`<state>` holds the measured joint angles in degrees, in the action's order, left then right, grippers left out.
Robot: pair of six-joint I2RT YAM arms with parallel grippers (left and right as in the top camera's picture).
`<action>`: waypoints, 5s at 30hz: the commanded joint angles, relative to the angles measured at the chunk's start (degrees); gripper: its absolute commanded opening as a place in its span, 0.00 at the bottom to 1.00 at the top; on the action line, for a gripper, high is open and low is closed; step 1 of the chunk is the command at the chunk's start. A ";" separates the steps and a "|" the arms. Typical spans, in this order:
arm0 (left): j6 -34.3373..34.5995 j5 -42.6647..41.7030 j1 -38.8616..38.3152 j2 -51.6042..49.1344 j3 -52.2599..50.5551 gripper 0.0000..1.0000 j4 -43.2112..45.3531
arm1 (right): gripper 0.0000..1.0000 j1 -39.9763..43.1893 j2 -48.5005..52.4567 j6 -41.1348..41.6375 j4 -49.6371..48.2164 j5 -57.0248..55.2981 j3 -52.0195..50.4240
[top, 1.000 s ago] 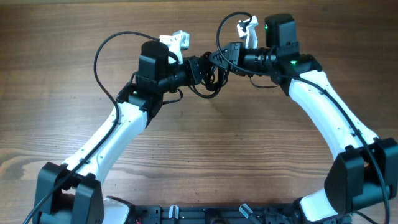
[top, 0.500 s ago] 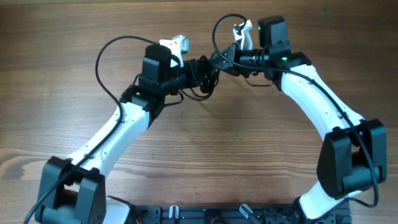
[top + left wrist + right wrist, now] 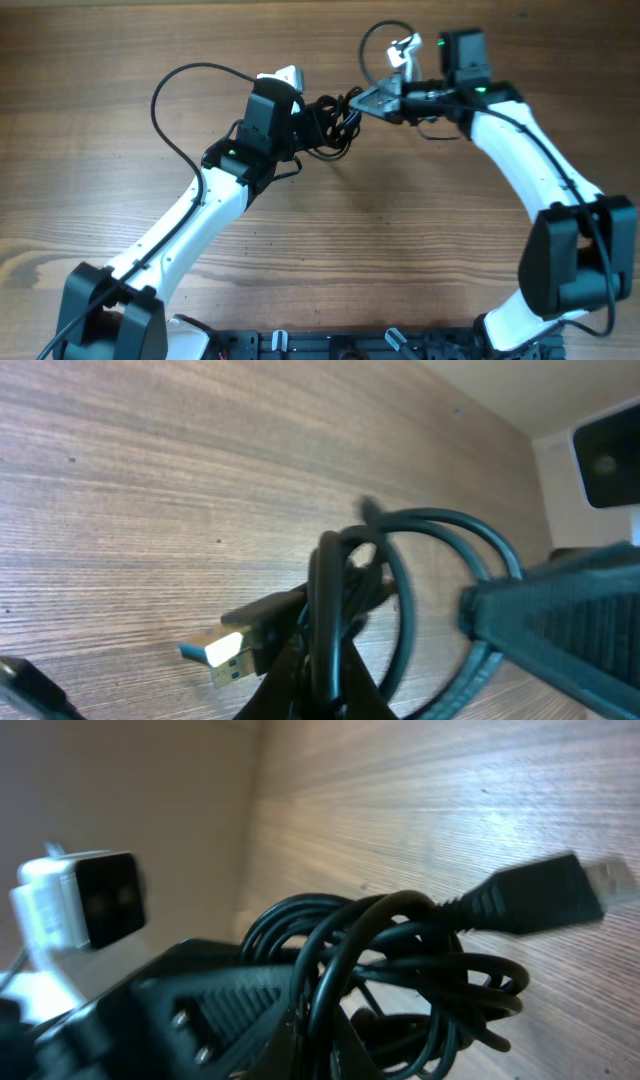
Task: Untangle cables
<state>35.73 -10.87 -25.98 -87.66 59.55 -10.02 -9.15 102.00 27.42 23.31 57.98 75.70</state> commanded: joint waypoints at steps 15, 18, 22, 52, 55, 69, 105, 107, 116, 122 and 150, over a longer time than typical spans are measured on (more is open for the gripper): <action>-0.37 7.52 1.11 0.33 -1.14 0.04 -6.47 | 0.04 22.47 -5.16 -5.95 5.20 0.85 0.79; -2.40 0.76 1.11 0.33 -1.14 0.04 -1.90 | 0.04 21.44 -5.14 -8.44 7.98 -1.09 0.79; -7.48 -19.12 1.11 0.33 -1.14 0.04 8.24 | 0.04 20.35 -5.14 -10.45 9.42 -1.42 0.79; -1.84 -56.68 7.30 -7.37 -1.14 0.04 24.94 | 0.33 12.50 -5.11 -56.41 19.98 15.39 0.79; -1.79 -57.27 7.30 -7.37 -1.14 0.04 24.85 | 0.34 7.63 -5.09 -57.18 16.90 14.88 0.79; -1.86 -55.91 7.26 -7.39 -1.14 0.05 24.41 | 0.04 6.75 -5.09 -33.31 6.54 -1.36 0.79; 14.88 -16.98 1.01 -7.39 -1.14 0.45 14.05 | 0.04 -3.54 -5.09 5.53 10.58 -34.69 0.79; 14.86 -16.46 0.00 -7.52 -1.14 0.49 14.12 | 0.04 -3.54 -5.09 5.49 10.58 -34.71 0.79; 14.86 -14.95 -3.56 -8.70 -1.14 0.51 14.14 | 0.04 -3.54 -5.09 4.20 10.58 -33.46 0.79; 14.01 -12.02 -6.58 -9.16 -1.14 0.51 13.25 | 0.04 -3.54 -5.09 4.15 10.60 -33.38 0.79; 14.25 -0.22 -7.61 -13.29 -1.14 0.16 8.92 | 0.04 0.79 -12.22 -6.45 12.37 -7.50 0.79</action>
<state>50.04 -15.07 -33.65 -99.77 58.22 -0.03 -10.46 96.42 22.79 35.62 38.79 75.50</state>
